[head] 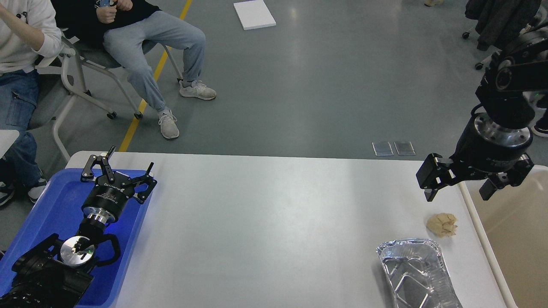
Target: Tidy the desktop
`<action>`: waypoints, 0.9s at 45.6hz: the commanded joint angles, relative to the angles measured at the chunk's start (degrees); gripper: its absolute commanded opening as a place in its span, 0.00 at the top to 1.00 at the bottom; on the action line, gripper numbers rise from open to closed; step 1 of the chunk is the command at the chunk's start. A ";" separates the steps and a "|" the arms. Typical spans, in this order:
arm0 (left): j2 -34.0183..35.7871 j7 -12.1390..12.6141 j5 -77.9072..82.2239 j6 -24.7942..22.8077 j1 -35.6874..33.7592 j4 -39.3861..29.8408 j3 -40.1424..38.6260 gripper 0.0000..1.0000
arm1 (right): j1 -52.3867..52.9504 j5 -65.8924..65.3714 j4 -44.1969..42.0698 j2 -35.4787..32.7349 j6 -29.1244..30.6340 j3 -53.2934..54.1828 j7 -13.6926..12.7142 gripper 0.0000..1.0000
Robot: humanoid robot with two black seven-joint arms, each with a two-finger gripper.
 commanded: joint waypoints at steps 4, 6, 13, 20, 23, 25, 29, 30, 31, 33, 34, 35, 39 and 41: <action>-0.09 0.09 0.00 0.00 0.00 0.00 0.00 0.00 | -0.16 -0.01 -0.16 0.14 0.00 0.06 0.00 0.00; -0.09 0.09 0.00 0.00 0.00 0.00 0.00 0.00 | -0.16 -0.01 -0.16 0.14 0.00 0.06 0.00 0.00; 0.00 0.00 0.00 0.00 0.00 0.00 0.00 0.00 | -0.16 -0.01 -0.16 0.14 0.00 0.06 0.00 0.00; 0.00 -0.08 0.00 0.00 0.08 0.00 0.00 0.00 | 0.63 -0.01 -0.16 -0.74 0.00 -0.03 0.00 0.00; 0.00 -0.09 0.00 0.00 0.08 0.00 0.00 0.00 | 0.02 -0.01 -0.16 -0.74 0.00 -0.03 0.00 0.00; 0.00 0.00 0.00 0.00 0.00 0.00 0.00 0.00 | -0.51 -0.18 -0.16 -0.22 0.00 -0.21 0.00 0.00; 0.00 0.00 0.00 0.00 0.08 0.00 0.00 0.00 | -0.95 -0.19 -0.42 0.14 0.00 0.49 0.00 0.00; 0.00 0.00 0.00 0.00 0.08 0.00 0.00 0.00 | -1.12 -0.10 -0.51 0.14 0.00 0.76 0.00 0.00; 0.00 0.00 0.00 0.00 0.08 0.00 0.00 0.00 | -1.21 -0.19 -0.51 0.14 0.00 0.93 0.00 0.00; 0.00 0.00 0.00 0.00 0.08 0.00 0.00 0.00 | -1.13 -0.19 -0.60 -0.13 0.00 0.94 0.00 0.00; 0.00 0.00 0.00 0.00 0.08 0.00 0.00 0.00 | -1.12 -0.19 -0.60 -0.30 0.00 0.94 0.00 0.00; 0.00 0.00 0.00 0.00 0.08 0.00 0.00 0.00 | -1.04 -0.19 -0.60 -0.30 0.00 0.94 0.00 0.00; 0.00 -0.08 0.00 0.00 0.08 0.09 0.00 0.00 | -0.07 -0.19 -1.04 -0.74 0.00 1.20 0.00 0.00; 0.00 -0.09 -0.09 0.00 0.08 0.09 0.00 0.00 | 0.11 -0.19 -1.21 -0.83 0.00 1.20 0.00 0.00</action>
